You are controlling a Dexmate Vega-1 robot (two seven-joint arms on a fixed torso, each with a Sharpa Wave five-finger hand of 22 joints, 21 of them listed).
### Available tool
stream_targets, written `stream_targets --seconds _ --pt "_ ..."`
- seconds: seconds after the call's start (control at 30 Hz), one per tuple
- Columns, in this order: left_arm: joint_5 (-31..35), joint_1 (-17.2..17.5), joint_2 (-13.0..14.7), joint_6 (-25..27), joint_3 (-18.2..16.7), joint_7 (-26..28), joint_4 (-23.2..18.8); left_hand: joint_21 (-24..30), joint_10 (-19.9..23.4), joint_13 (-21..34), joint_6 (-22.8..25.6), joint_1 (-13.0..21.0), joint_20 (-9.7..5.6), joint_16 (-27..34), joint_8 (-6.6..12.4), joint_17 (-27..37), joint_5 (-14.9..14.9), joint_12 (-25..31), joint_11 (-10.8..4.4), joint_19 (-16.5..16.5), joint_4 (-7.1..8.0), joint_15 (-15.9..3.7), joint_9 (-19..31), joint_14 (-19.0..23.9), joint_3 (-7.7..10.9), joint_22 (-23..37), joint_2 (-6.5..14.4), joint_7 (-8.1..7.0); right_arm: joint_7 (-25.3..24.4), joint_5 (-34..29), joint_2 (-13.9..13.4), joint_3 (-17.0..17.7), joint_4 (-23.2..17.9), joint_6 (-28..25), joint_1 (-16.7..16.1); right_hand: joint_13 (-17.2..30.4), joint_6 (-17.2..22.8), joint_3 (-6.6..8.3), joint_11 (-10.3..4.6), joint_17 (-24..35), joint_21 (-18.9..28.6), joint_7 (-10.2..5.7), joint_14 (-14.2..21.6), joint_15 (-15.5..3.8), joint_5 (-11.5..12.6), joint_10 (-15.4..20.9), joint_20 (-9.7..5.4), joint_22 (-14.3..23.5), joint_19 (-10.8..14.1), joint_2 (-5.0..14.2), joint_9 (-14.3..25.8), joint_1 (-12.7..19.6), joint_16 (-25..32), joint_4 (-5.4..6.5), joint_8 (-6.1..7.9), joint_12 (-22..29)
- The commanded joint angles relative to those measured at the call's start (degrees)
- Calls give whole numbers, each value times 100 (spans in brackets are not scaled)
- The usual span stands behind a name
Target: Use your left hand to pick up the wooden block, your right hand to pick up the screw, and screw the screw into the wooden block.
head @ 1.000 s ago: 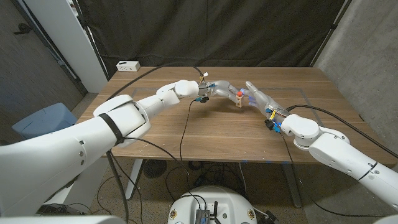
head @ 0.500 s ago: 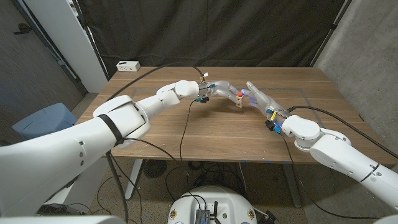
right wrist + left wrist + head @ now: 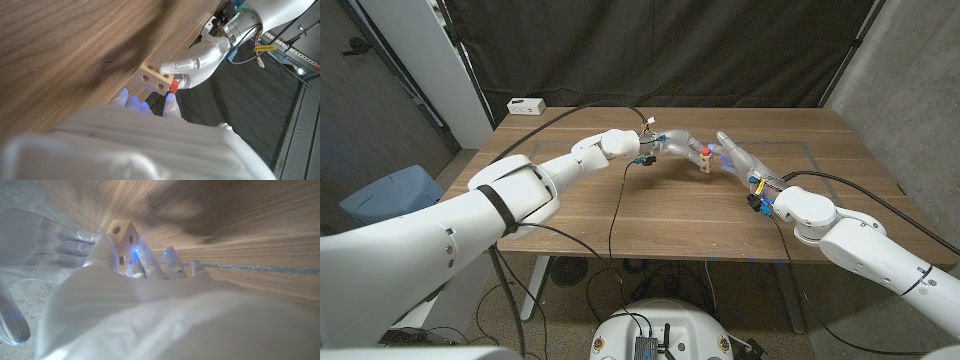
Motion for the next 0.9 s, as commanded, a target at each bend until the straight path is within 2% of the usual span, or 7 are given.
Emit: stream_targets --seconds 0.03,0.4,0.9 --pt "-8 12 -20 -20 -9 -13 41 27 9 31 48 -18 27 2 42 16 41 -10 -7 40 4 11 25 7 29 14 15 0 -75 22 -29 40 -95 -52 -101 10 47 -13 -21 -1 26 -10 -831 -17 34 -553 15 15 21 -8 17 36 37 16 32 37" --pt "-13 4 -36 -32 -9 -5 89 27 17 30 53 -22 28 2 44 16 41 -7 -9 41 6 12 25 7 29 14 16 -3 -103 31 -96 77 -211 -99 -189 10 54 -16 -26 -3 25 -13 -832 -18 39 -549 11 15 22 -2 17 44 36 20 31 36" --pt "-25 -91 -159 -68 49 12 364 29 15 31 50 -29 26 4 44 17 41 -8 5 46 9 9 25 12 29 14 17 8 -253 125 -291 322 -497 -226 -486 10 66 -22 -20 -4 23 -14 -831 -13 43 -536 8 15 23 3 17 54 35 23 31 37"
